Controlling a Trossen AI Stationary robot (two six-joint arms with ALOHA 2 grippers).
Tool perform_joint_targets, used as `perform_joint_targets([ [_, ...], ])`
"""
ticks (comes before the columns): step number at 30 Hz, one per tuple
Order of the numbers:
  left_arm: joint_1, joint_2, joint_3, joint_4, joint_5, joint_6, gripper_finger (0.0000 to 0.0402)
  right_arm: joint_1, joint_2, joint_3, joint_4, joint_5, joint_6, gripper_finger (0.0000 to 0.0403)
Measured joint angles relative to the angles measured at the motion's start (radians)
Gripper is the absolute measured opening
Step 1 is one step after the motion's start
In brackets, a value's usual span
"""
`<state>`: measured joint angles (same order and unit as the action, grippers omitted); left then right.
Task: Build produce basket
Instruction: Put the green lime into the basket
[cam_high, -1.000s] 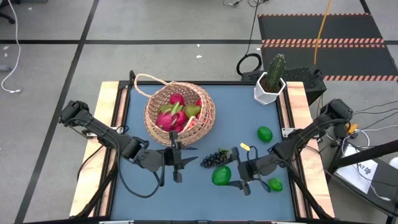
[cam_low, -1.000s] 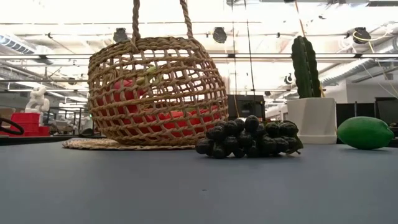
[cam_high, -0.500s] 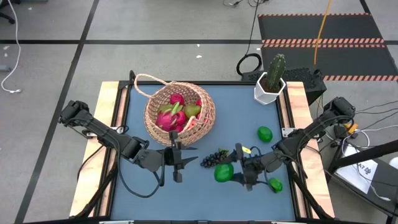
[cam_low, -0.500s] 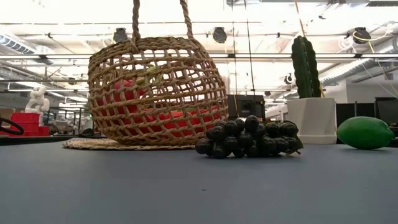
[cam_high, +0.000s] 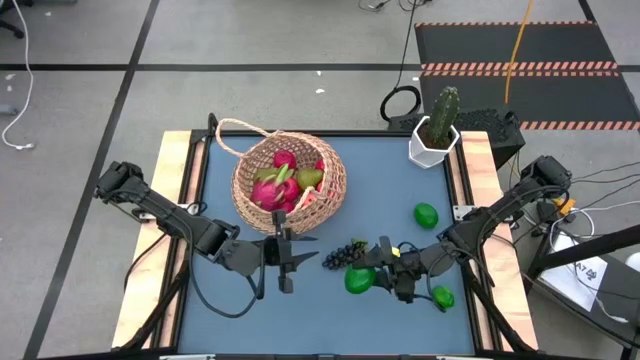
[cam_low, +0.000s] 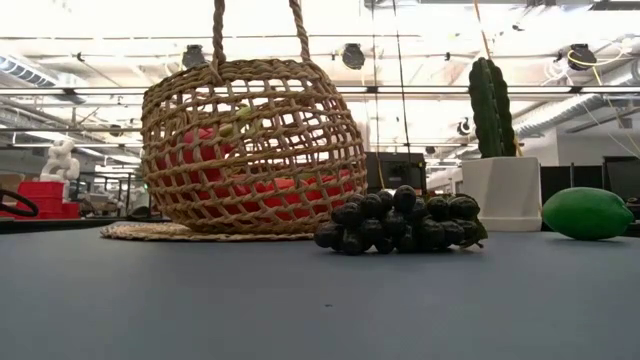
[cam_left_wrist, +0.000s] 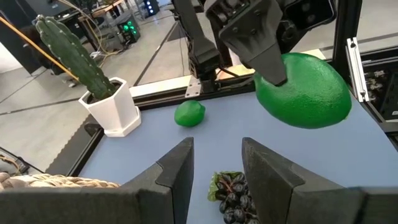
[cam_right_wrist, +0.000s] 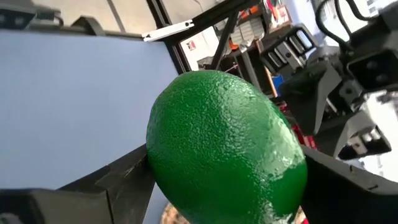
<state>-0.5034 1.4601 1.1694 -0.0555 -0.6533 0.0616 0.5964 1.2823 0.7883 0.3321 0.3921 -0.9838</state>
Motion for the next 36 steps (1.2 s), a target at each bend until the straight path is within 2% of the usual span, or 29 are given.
perform_joint_targets([
  [8,0.0,0.0,0.0,0.0,0.0,0.0,0.0138,0.0,0.0,0.0,0.0,0.0,-0.129,0.032],
  [33,0.0,0.0,0.0,0.0,0.0,0.001,0.0138,0.0,0.0,0.0,0.0,-0.001,-0.127,0.032],
  [36,0.0,0.0,0.0,0.0,0.0,0.001,0.0138,0.0,0.0,0.0,-0.001,-0.001,-0.059,0.032],
])
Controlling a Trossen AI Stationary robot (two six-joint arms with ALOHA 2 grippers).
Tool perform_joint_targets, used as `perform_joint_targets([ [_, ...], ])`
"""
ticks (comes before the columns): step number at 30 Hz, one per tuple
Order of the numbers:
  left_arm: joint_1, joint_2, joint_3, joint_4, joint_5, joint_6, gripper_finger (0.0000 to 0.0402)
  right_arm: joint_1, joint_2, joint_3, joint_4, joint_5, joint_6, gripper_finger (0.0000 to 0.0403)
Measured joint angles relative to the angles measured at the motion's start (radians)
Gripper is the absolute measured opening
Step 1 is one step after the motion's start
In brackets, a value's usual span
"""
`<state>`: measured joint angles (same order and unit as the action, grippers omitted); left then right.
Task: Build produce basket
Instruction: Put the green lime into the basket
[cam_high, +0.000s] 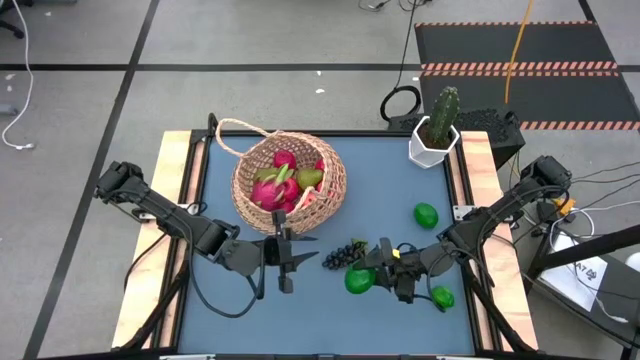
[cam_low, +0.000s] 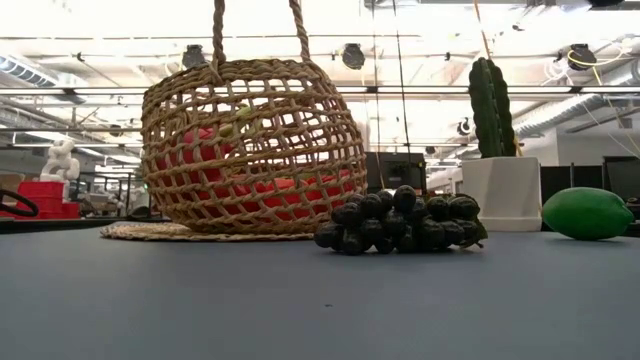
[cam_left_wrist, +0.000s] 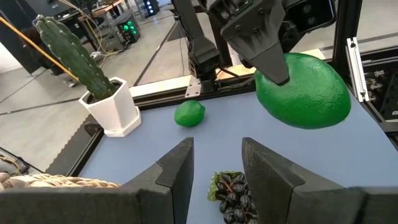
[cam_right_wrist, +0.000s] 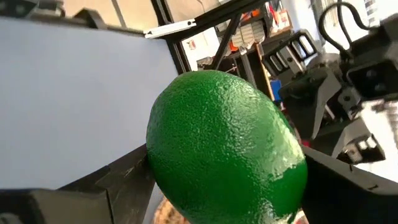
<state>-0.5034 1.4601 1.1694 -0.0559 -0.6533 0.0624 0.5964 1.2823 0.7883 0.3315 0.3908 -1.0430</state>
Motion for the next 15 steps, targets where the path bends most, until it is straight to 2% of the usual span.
perform_joint_targets([
  [15,0.0,0.0,0.0,0.0,0.0,0.003,0.0138,0.0,0.0,0.0,0.0,0.0,0.467,0.032],
])
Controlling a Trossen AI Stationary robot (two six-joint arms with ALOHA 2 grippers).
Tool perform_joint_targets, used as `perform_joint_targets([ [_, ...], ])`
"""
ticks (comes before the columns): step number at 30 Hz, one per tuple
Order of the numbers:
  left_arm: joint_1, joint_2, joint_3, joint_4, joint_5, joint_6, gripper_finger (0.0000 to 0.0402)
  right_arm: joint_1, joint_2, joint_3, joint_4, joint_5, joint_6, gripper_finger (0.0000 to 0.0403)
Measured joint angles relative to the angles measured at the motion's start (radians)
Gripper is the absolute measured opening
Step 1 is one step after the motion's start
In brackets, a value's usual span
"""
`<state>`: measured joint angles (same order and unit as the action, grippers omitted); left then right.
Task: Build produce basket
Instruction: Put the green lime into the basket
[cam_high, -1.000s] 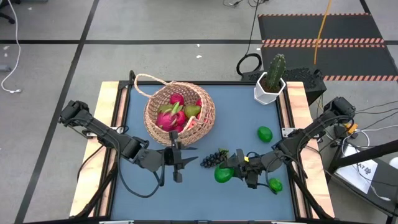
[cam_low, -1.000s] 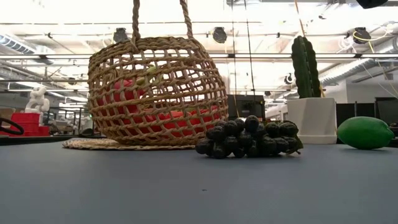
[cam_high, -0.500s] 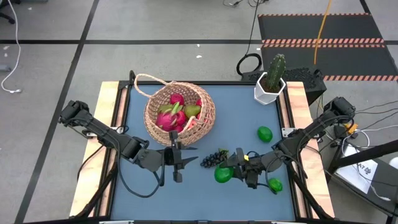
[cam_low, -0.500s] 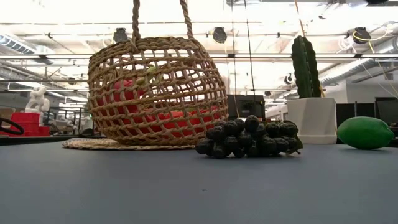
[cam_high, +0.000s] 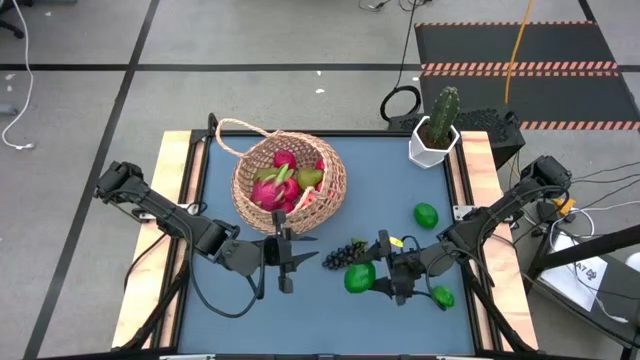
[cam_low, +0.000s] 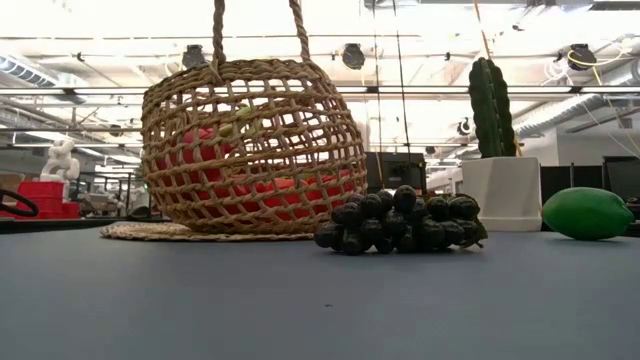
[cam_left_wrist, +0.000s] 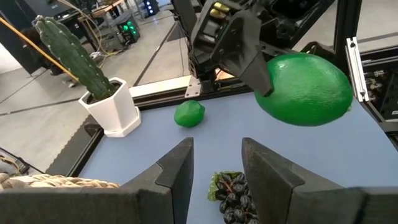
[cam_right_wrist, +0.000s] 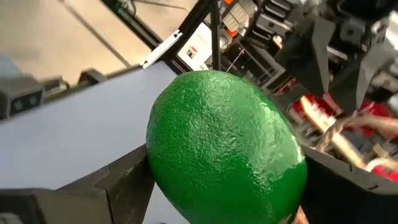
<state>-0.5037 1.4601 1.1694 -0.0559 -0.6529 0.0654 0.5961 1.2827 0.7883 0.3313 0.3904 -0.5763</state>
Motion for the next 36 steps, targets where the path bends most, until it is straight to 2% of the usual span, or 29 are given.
perform_joint_targets([
  [8,-0.005,0.0,0.0,0.0,0.002,-0.052,0.0138,0.0,0.0,0.0,0.0,0.0,0.253,0.032],
  [18,-0.073,0.0,0.0,-0.002,0.002,-0.113,0.0138,0.0,0.0,0.0,0.0,0.0,0.538,0.032],
  [36,-0.106,0.0,0.0,0.006,0.002,-0.093,0.0138,0.0,0.0,0.0,0.0,-0.001,1.275,0.032],
])
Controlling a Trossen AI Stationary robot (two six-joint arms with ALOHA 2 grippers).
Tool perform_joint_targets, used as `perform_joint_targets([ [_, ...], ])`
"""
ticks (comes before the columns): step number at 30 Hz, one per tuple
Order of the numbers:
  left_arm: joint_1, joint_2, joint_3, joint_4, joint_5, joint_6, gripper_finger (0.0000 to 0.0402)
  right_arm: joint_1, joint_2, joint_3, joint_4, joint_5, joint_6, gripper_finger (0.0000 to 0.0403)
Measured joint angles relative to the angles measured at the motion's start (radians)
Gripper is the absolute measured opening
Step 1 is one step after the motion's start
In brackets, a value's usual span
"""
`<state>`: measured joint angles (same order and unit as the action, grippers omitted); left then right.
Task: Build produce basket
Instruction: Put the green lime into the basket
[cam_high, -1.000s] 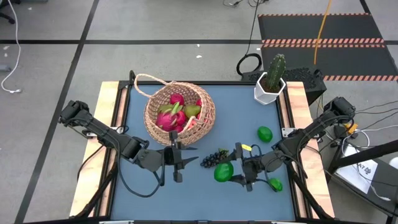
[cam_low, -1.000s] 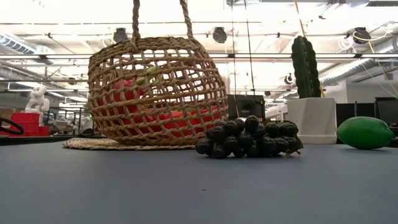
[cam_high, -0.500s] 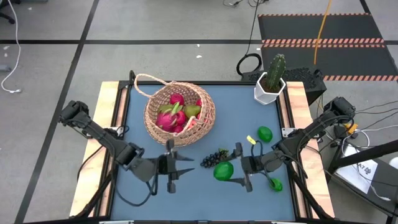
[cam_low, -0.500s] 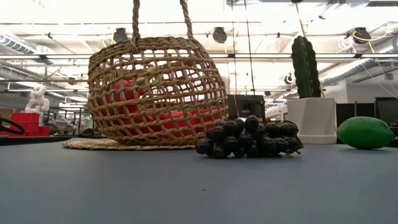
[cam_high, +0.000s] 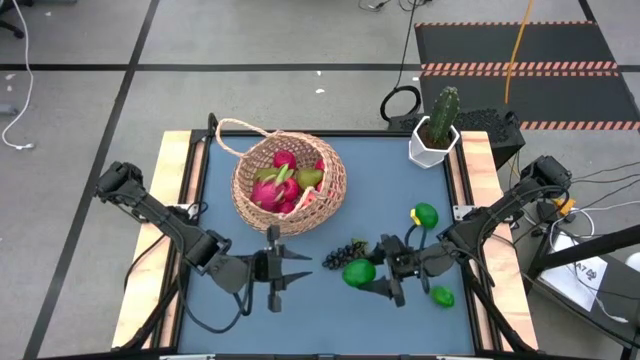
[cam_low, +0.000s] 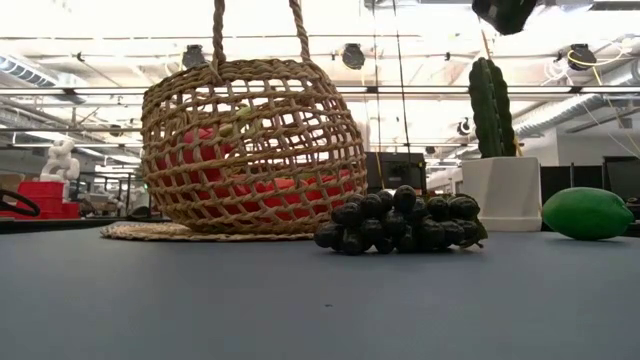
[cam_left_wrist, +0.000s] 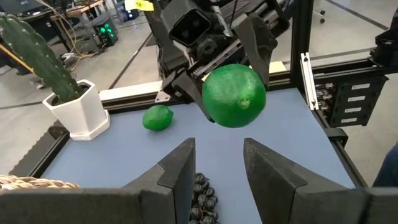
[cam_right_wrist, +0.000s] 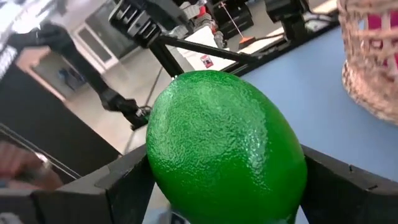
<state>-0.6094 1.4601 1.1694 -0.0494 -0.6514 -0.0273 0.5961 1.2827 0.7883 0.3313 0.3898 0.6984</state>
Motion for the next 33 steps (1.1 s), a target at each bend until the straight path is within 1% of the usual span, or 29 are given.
perform_joint_targets([
  [7,0.0,0.0,0.0,0.0,0.0,0.002,0.0138,0.0,0.0,0.0,0.0,0.0,0.195,0.032],
  [10,0.0,0.0,0.0,0.0,0.0,0.002,0.0138,0.0,0.0,0.0,0.0,0.0,0.231,0.032],
  [13,0.0,0.0,0.0,0.001,0.0,0.002,0.0138,0.0,0.0,0.0,0.0,0.0,0.214,0.032],
  [19,0.0,0.0,0.0,0.001,-0.001,0.002,0.0138,0.0,0.0,0.0,0.0,0.001,0.127,0.032],
  [29,0.0,0.0,0.0,0.001,-0.002,0.023,0.0138,0.0,0.0,0.0,0.0,0.001,0.12,0.032],
  [33,0.0,0.0,0.0,0.001,-0.002,0.034,0.0138,0.0,0.0,0.0,0.0,0.001,0.081,0.032],
])
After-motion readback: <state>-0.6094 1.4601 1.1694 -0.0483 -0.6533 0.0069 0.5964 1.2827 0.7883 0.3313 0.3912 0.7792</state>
